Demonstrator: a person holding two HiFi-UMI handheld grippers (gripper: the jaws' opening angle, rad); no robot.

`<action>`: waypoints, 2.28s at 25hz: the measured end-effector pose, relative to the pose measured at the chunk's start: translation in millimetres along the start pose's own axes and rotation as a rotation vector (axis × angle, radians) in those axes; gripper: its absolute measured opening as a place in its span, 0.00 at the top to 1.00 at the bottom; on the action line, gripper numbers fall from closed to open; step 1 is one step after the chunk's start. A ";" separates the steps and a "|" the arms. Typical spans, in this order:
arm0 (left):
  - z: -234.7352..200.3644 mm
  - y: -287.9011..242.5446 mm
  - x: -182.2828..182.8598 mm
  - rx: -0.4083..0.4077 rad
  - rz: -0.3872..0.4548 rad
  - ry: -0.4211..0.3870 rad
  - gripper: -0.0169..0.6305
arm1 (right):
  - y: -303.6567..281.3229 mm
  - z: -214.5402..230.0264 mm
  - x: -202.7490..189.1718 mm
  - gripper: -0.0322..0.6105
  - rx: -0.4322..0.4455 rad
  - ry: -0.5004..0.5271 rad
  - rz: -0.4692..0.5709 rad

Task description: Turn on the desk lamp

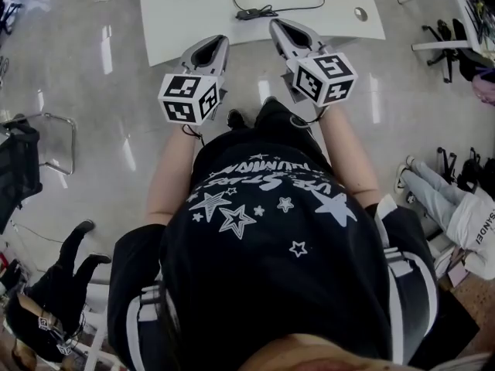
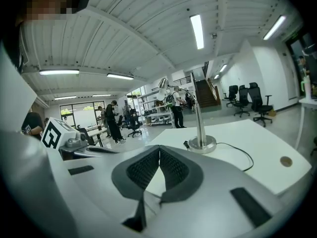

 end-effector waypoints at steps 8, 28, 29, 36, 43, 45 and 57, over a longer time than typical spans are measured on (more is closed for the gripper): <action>-12.7 -39.2 -15.6 -0.008 -0.082 -0.006 0.96 | -28.6 32.1 4.6 0.94 0.012 -0.012 -0.021; -59.0 -120.2 -58.5 -0.044 -0.283 -0.112 0.85 | -109.8 104.8 -7.8 0.94 0.081 -0.047 -0.132; -58.6 -121.7 -60.3 -0.051 -0.287 -0.112 0.83 | -111.1 105.1 -8.9 0.94 0.083 -0.049 -0.136; -53.3 -139.1 -70.5 -0.103 -0.338 -0.122 0.65 | -115.4 115.8 -11.4 0.94 0.088 -0.045 -0.159; -53.7 -148.7 -74.0 -0.116 -0.363 -0.155 0.65 | -117.9 119.6 -17.8 0.94 0.092 -0.047 -0.179; -53.4 -152.2 -71.8 -0.114 -0.357 -0.169 0.65 | -117.5 121.4 -18.6 0.94 0.093 -0.049 -0.182; -51.0 -158.8 -73.1 -0.183 -0.384 -0.199 0.66 | -121.6 119.7 -24.4 0.94 0.104 -0.037 -0.209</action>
Point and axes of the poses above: the fingertips, and each gripper's own axes: y backward along the fingers, z to its right, x out of its top, the point moved 1 cm from there along y, backward along the fingers, and after that the axes turned 1 degree about x, right-handed, at the moved point
